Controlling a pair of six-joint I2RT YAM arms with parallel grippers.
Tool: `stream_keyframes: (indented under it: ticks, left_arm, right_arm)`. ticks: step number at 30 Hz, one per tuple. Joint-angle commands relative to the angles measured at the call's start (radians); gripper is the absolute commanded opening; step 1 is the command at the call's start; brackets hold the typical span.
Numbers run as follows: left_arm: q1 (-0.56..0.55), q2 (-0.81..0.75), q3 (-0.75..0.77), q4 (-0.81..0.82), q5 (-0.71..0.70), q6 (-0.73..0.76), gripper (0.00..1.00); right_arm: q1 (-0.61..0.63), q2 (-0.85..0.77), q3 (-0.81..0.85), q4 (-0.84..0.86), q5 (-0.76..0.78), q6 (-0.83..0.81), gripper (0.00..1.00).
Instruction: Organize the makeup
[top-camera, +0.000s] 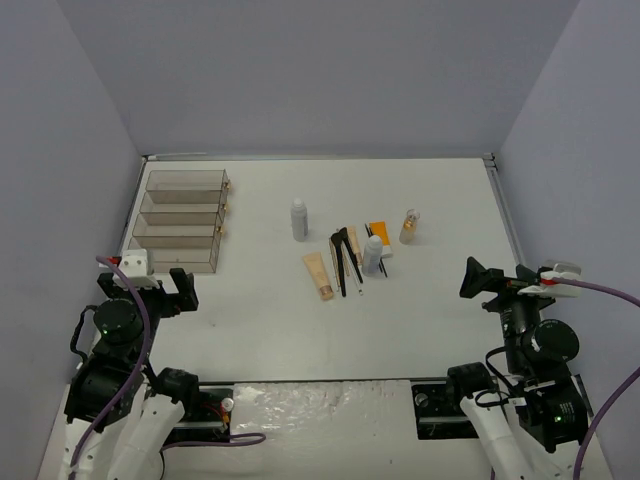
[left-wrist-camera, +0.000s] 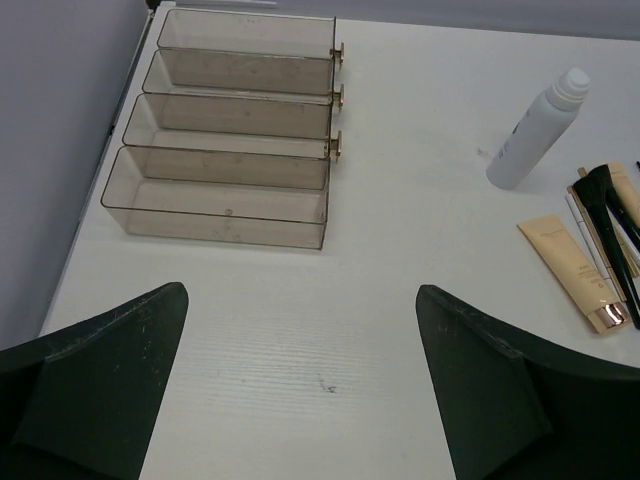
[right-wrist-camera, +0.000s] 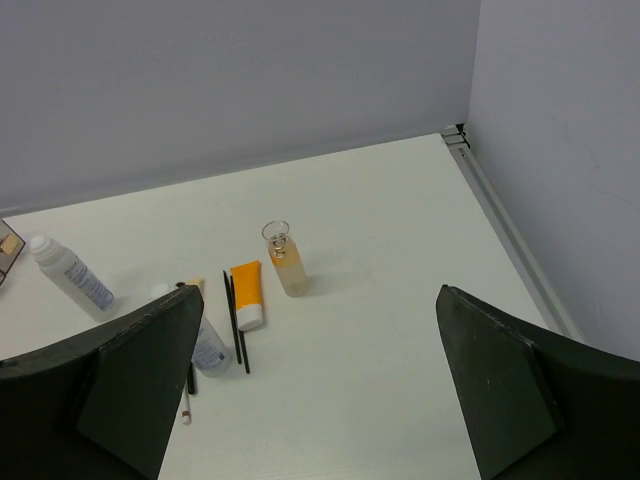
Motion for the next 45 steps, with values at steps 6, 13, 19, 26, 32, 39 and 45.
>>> stream_keyframes:
  ticks: [6, 13, 19, 26, 32, 39, 45]
  left_arm:
    - [-0.007, 0.07, 0.02, 0.078, 0.05, 0.002, 0.97]
    - [-0.007, 0.213, 0.05, 0.121, 0.136, -0.001, 0.97]
    - [-0.009, 0.447, 0.16, 0.224, 0.239, 0.038, 0.97]
    - [-0.065, 0.796, 0.34, 0.393, 0.314, 0.037, 0.97]
    - [-0.169, 1.059, 0.501, 0.495, 0.326, 0.051, 0.97]
    - [-0.239, 1.227, 0.544, 0.643, 0.299, 0.03, 0.97]
    - [-0.248, 1.355, 0.598, 0.671, 0.276, -0.003, 0.91]
  right_arm:
    - [0.011, -0.096, -0.025, 0.08, 0.05, 0.025, 1.0]
    - [0.011, -0.01, 0.001, 0.078, -0.01, -0.008, 1.0]
    - [0.011, 0.157, 0.064, 0.078, -0.088, -0.04, 1.0]
    - [0.012, 0.313, 0.122, 0.076, -0.157, -0.02, 1.0]
    - [0.012, 0.31, 0.108, 0.086, -0.235, -0.027, 1.0]
    - [0.017, 0.246, 0.069, 0.093, -0.241, -0.036, 1.0]
    - [0.022, 0.22, 0.051, 0.106, -0.256, -0.041, 1.0]
